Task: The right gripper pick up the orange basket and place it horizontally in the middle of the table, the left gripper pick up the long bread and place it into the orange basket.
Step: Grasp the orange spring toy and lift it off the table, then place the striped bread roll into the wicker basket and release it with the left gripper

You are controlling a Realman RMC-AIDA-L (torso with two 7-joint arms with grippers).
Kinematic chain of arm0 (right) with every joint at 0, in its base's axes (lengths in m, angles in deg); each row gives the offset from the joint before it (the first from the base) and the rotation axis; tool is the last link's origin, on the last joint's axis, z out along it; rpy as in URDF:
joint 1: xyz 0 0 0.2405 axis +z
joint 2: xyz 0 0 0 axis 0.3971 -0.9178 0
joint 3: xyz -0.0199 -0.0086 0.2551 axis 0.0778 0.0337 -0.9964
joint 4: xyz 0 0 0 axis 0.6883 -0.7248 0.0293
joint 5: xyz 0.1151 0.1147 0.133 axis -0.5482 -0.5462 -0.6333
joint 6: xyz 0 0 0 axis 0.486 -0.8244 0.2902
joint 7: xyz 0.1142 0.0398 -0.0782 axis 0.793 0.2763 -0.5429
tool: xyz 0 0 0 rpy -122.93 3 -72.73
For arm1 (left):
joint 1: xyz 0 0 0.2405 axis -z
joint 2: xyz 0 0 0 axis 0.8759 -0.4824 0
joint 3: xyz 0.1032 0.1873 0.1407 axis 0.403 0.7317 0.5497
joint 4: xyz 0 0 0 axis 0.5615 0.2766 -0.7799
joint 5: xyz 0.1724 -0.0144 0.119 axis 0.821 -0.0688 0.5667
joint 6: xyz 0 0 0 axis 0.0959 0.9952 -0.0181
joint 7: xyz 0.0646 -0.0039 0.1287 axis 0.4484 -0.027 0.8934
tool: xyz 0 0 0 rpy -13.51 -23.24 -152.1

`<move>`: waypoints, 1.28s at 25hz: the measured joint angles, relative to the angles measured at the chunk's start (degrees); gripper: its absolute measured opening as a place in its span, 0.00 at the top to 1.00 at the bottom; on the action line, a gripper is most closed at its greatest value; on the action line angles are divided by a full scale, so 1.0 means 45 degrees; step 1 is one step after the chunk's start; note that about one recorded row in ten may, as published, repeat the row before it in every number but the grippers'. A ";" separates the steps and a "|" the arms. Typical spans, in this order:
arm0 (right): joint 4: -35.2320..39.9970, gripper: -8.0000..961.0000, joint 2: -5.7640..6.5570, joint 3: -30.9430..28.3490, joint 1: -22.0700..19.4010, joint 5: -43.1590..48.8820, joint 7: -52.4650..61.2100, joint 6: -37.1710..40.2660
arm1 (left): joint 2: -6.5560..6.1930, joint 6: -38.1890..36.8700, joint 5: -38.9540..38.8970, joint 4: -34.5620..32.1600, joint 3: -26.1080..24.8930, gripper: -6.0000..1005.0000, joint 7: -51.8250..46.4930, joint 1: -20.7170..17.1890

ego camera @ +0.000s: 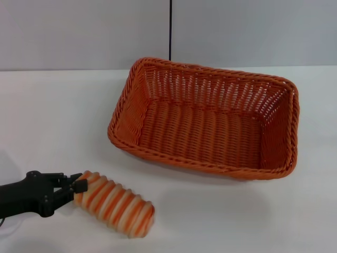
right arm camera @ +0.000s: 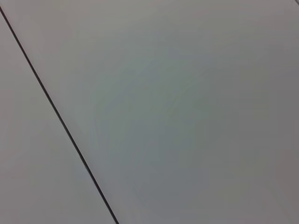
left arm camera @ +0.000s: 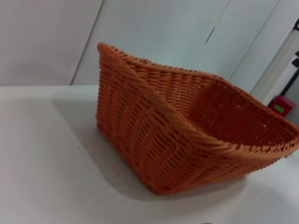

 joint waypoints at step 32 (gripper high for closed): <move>-0.0111 0.48 -0.0002 -0.0016 0.0075 -0.0002 0.0202 -0.0251 | 0.0295 -0.0808 -0.3452 0.1869 -0.2658 0.86 0.1194 0.1643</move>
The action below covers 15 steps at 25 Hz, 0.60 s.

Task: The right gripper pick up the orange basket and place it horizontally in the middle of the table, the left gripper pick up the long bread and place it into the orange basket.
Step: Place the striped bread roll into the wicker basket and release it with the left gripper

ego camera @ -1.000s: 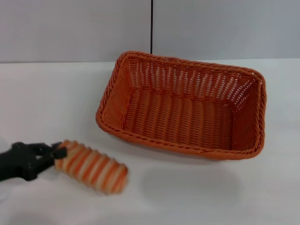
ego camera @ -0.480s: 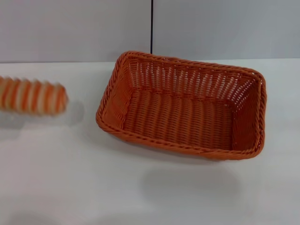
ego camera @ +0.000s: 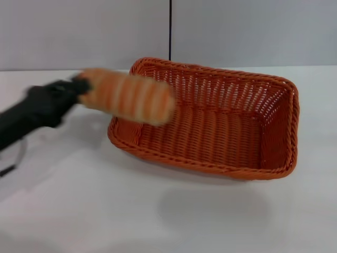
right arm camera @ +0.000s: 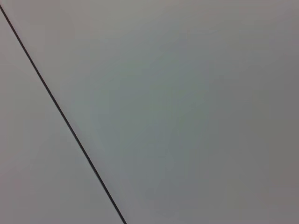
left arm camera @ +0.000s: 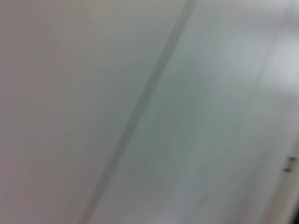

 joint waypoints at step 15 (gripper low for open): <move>-0.0182 0.48 -0.0035 0.0121 0.0109 -0.0009 0.0001 -0.0013 | 0.0137 0.2336 0.0015 0.3521 0.1927 0.86 0.2520 0.1784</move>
